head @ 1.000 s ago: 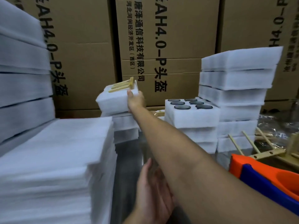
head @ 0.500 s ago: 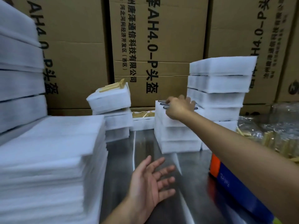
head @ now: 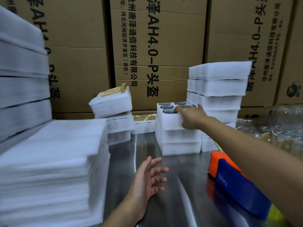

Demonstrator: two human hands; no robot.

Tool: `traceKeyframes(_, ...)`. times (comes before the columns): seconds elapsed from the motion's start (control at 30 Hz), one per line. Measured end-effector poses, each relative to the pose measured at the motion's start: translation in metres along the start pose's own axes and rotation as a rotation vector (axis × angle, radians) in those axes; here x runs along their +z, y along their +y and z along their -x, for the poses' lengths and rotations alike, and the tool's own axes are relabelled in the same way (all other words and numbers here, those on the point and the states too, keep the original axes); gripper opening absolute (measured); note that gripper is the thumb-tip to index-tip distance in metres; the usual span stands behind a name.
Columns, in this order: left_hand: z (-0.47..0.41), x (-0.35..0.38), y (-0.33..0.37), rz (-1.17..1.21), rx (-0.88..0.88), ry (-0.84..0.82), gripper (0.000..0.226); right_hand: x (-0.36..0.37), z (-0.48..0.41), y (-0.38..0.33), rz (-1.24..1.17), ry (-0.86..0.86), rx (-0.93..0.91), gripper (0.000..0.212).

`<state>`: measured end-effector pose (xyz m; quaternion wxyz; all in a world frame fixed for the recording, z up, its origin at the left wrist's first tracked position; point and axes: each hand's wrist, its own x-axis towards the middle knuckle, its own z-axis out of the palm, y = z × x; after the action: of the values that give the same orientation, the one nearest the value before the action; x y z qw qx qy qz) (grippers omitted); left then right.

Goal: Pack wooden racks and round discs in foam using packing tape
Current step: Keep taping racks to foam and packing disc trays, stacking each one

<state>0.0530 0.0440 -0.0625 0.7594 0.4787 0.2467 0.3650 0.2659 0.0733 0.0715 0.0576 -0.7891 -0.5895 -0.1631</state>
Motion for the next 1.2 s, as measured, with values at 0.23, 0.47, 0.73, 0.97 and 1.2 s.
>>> traceKeyframes(0.23,-0.007,-0.006,-0.005,0.001,0.114,0.194,0.034,-0.029,0.066,-0.019,0.060,0.217,-0.094,0.056)
traceKeyframes(0.47,-0.008,-0.006,-0.003,0.096,0.130,0.263,0.049,-0.040,0.190,-0.044,0.002,0.267,-0.208,0.060)
traceKeyframes(0.73,-0.003,-0.008,0.001,0.187,0.128,0.223,0.049,0.001,0.239,-0.069,-0.024,0.020,-0.282,0.057)
traceKeyframes(0.97,-0.001,-0.006,-0.001,0.091,0.079,0.163,0.049,0.008,0.241,-0.064,-0.004,-0.040,-0.285,0.061)
traceKeyframes(1.2,0.004,-0.005,0.000,0.091,0.099,0.096,0.039,-0.015,0.223,-0.068,-0.246,0.025,-0.365,0.050)
